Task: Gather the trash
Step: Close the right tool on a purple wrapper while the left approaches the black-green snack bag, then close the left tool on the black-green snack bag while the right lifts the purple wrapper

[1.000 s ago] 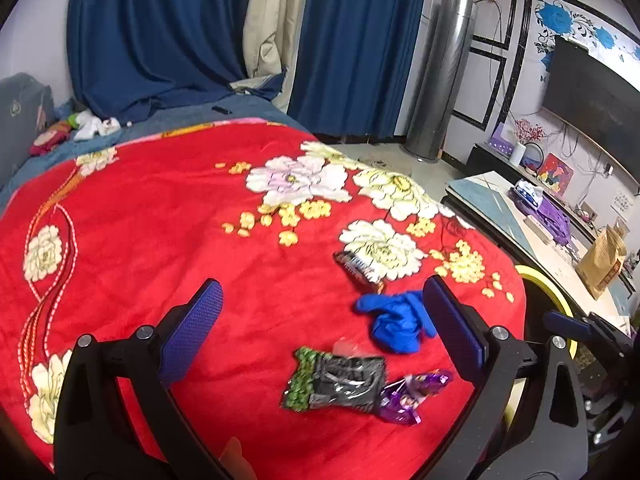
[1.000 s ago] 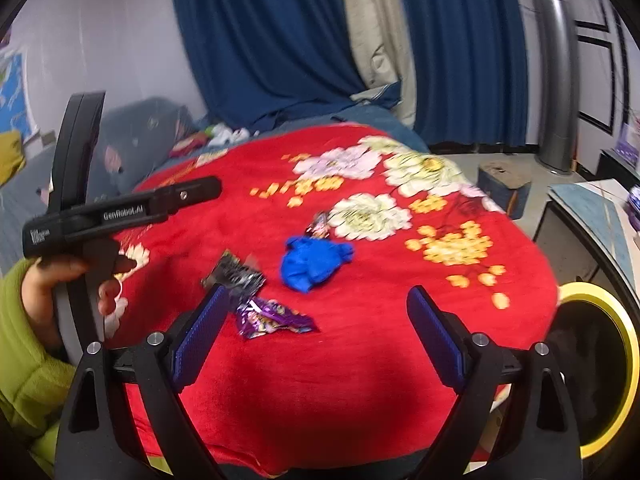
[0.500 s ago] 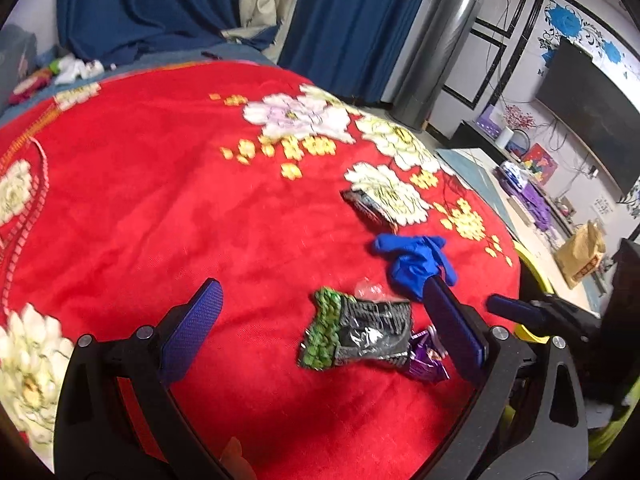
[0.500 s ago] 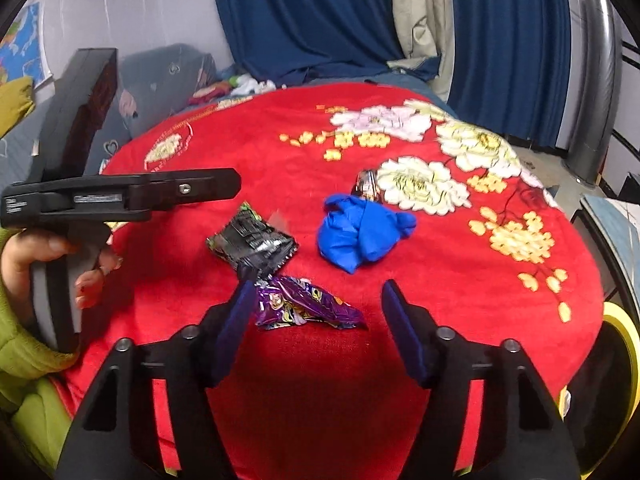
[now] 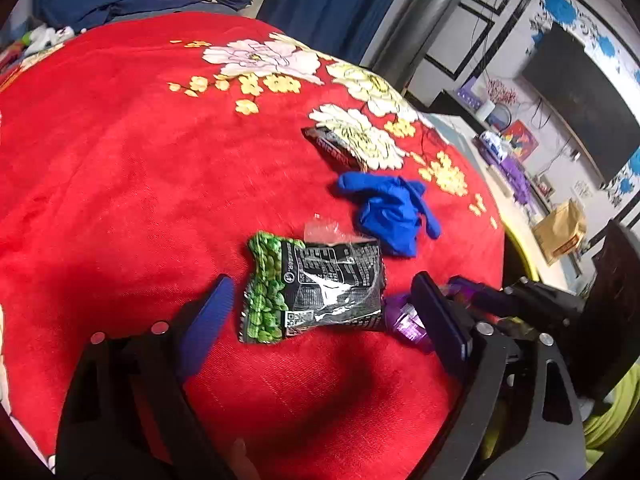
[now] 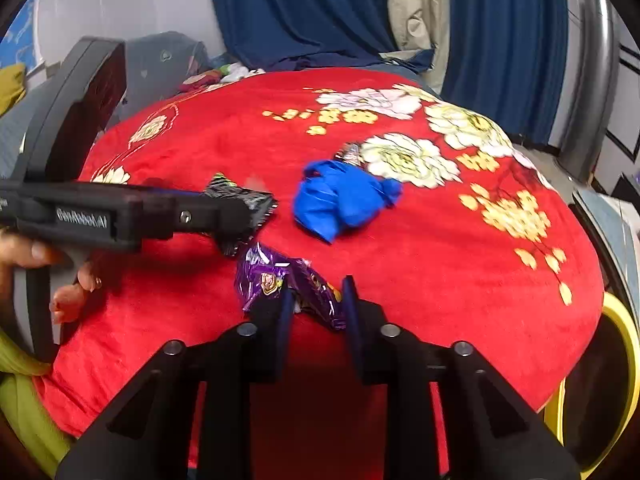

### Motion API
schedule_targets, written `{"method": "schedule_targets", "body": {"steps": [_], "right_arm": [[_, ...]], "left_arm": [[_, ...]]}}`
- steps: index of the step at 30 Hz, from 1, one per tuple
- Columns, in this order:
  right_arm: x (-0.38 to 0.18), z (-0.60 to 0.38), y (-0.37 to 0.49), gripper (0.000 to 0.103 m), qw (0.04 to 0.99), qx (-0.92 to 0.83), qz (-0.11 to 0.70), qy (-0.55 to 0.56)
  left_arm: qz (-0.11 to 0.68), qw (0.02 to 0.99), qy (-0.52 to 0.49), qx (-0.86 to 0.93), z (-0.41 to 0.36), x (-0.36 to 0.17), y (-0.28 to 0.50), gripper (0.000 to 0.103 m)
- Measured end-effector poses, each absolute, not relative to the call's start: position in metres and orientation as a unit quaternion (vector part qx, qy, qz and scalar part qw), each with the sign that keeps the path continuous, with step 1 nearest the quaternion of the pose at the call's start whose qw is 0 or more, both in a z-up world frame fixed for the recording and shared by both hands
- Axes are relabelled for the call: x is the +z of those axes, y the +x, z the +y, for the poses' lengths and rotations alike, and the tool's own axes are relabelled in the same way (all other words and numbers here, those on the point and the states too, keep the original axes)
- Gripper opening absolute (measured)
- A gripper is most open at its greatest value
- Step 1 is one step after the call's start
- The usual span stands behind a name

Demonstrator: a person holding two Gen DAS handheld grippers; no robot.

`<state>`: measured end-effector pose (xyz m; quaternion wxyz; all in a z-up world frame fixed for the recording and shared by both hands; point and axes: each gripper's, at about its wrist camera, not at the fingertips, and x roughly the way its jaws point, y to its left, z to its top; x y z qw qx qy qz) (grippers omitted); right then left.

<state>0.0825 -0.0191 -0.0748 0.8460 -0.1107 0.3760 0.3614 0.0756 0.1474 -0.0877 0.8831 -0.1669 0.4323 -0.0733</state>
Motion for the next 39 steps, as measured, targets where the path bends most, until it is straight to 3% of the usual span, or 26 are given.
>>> {"method": "schedule_targets", "body": {"steps": [2, 8, 11, 15, 18, 28, 39], "right_arm": [[-0.075, -0.027, 0.085, 0.019, 0.848, 0.358, 0.378, -0.099], [-0.074, -0.047, 0.092, 0.016, 0.858, 0.336, 0.381, -0.074], [-0.071, -0.053, 0.093, 0.014, 0.862, 0.33, 0.379, -0.066], [-0.069, -0.06, 0.094, 0.014, 0.865, 0.324, 0.379, -0.058], [-0.065, -0.064, 0.095, 0.009, 0.869, 0.32, 0.375, -0.051], [-0.055, -0.076, 0.097, 0.009, 0.876, 0.316, 0.363, -0.031], [-0.038, -0.1, 0.103, 0.009, 0.888, 0.307, 0.342, 0.0]], "left_arm": [[0.433, 0.885, -0.156, -0.073, 0.142, -0.089, 0.076, 0.078], [0.436, 0.884, -0.151, -0.074, 0.138, -0.09, 0.075, 0.061], [0.436, 0.884, -0.151, -0.074, 0.139, -0.09, 0.075, 0.059], [0.439, 0.883, -0.147, -0.072, 0.139, -0.092, 0.076, 0.028], [0.44, 0.882, -0.149, -0.078, 0.14, -0.091, 0.075, 0.023], [0.4, 0.9, -0.155, -0.079, 0.141, -0.058, 0.065, 0.013], [0.365, 0.92, -0.088, -0.111, 0.083, -0.021, 0.062, 0.012]]}}
